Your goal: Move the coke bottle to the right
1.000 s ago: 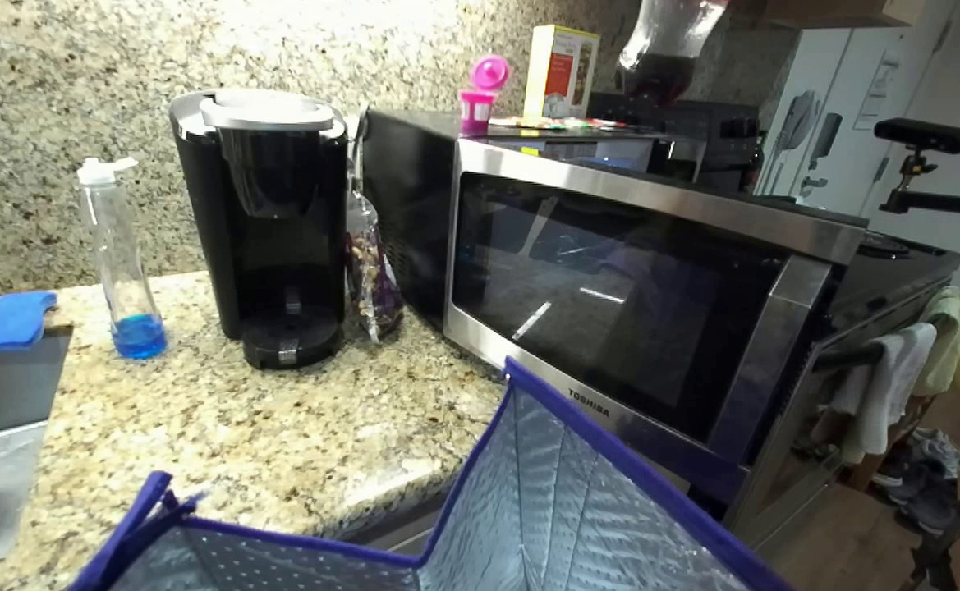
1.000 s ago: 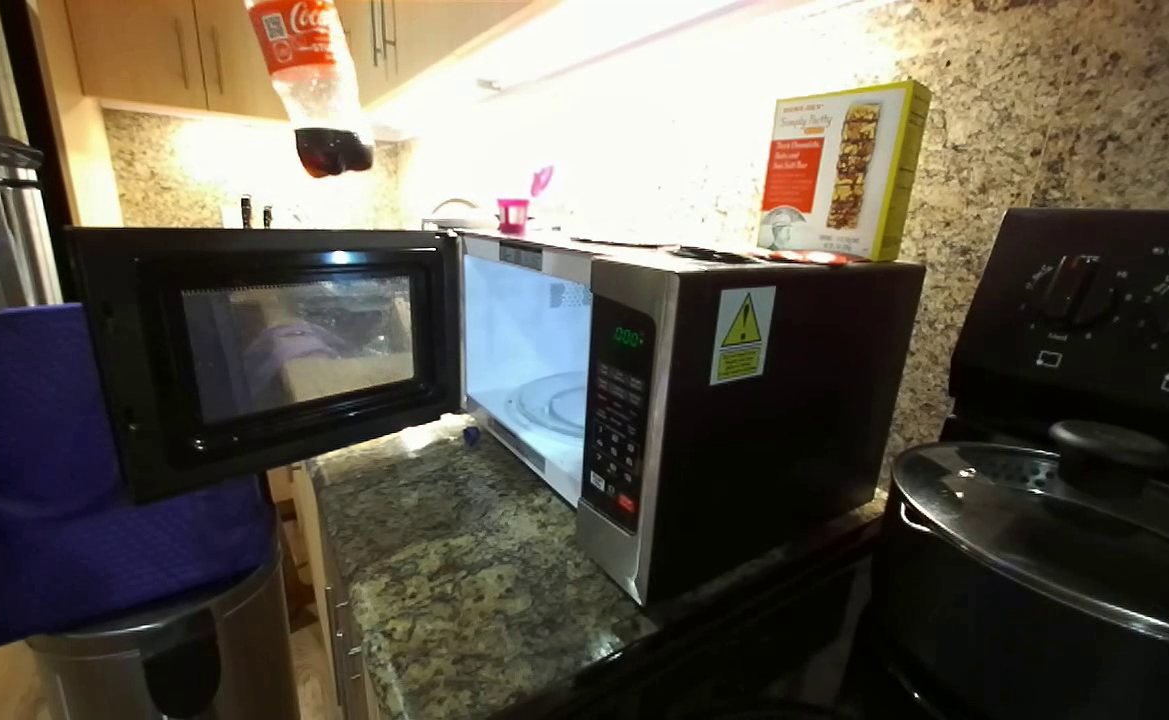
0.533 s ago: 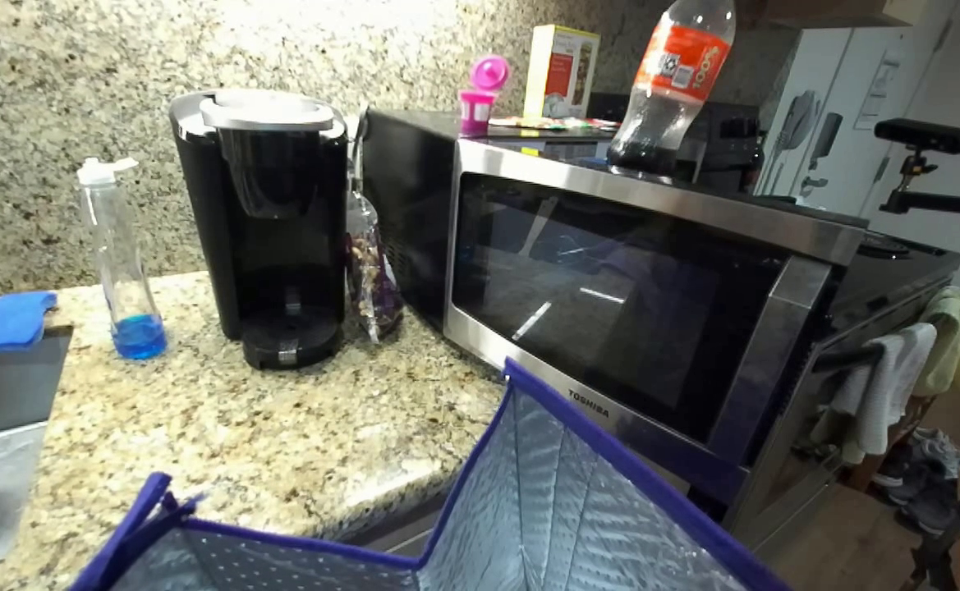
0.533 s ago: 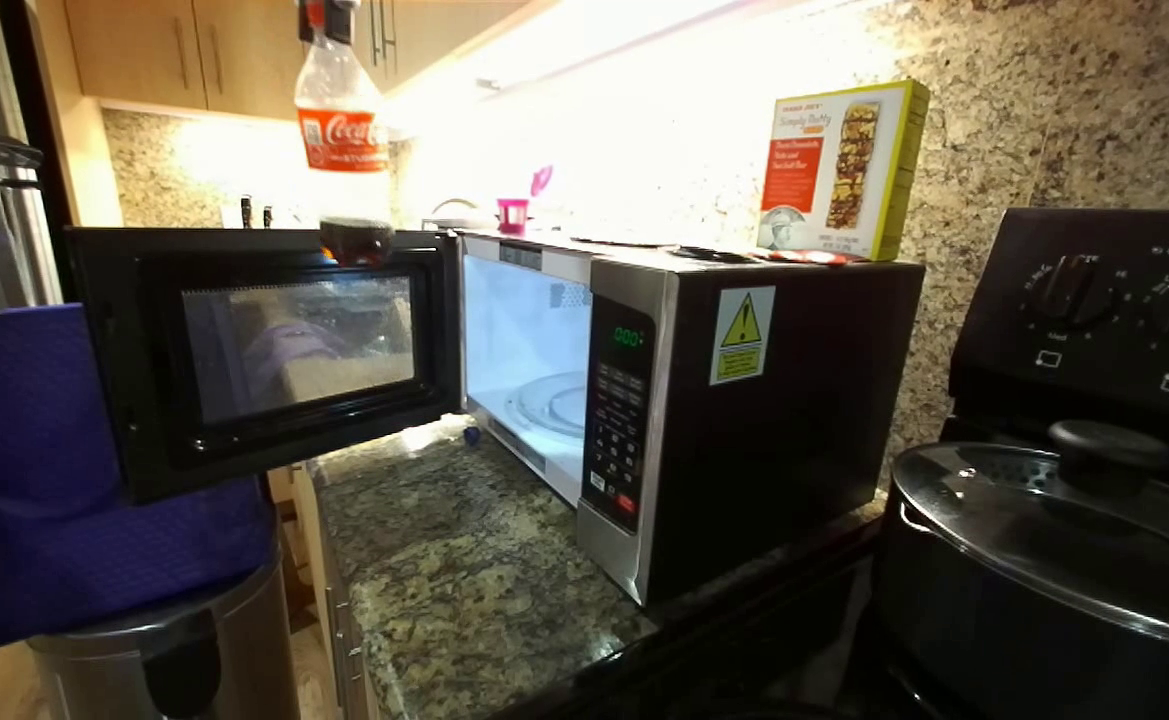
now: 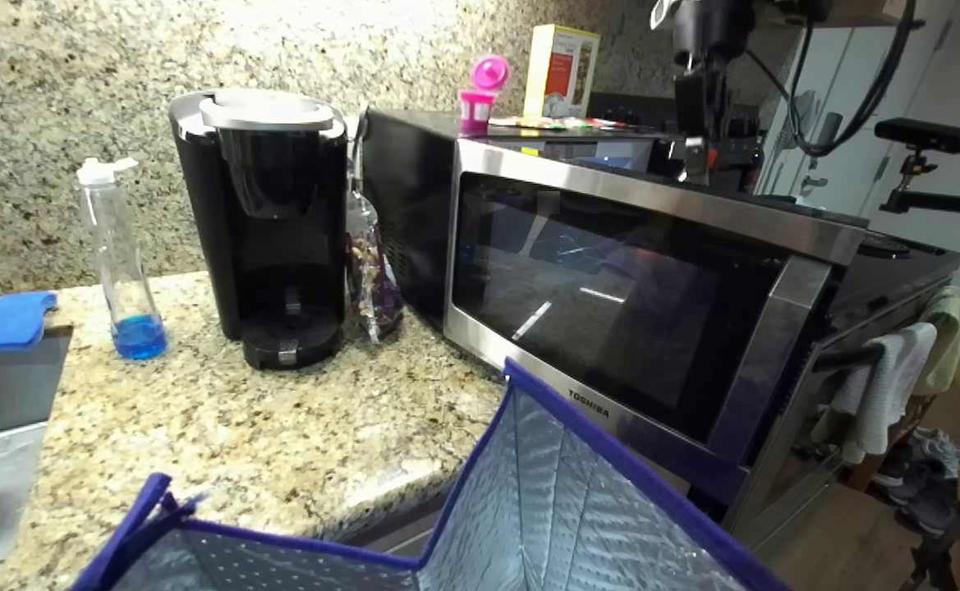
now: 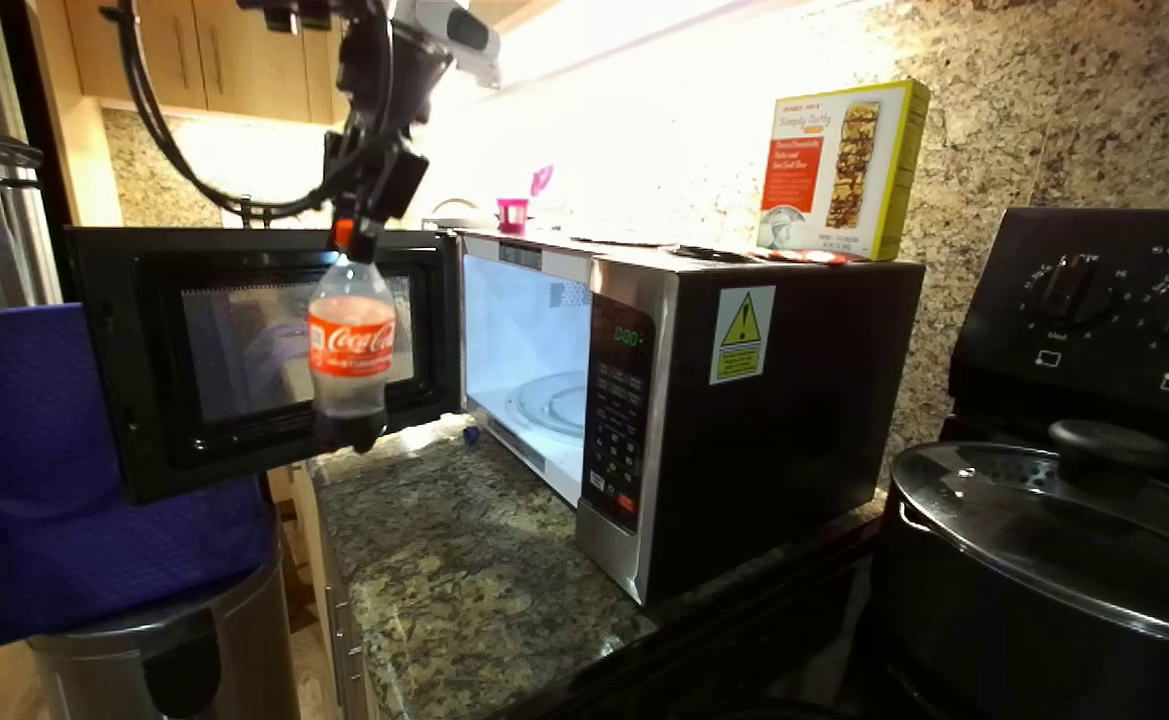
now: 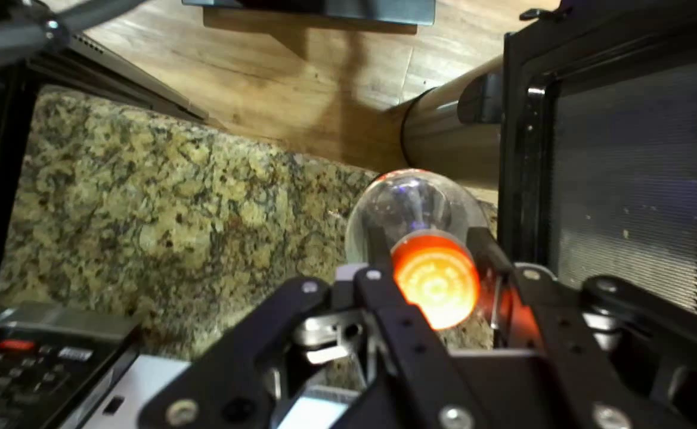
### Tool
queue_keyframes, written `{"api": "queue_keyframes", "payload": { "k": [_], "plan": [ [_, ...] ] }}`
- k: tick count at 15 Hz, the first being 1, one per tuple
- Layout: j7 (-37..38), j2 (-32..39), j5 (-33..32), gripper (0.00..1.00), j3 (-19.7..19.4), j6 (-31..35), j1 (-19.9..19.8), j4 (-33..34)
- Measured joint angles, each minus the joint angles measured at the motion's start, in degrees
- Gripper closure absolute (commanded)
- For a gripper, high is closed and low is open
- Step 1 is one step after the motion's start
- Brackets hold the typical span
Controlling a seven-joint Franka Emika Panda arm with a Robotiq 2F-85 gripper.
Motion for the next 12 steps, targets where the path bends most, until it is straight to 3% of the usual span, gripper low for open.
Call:
{"api": "queue_keyframes", "payload": {
  "k": [6, 12],
  "plan": [
    [3.6, -1.4, -0.1, 0.87, 2.9, 5.9, -3.2, -15.6],
    [12.7, -12.6, -2.6, 0.87, 5.9, 6.3, -3.5, -24.0]
  ]
}}
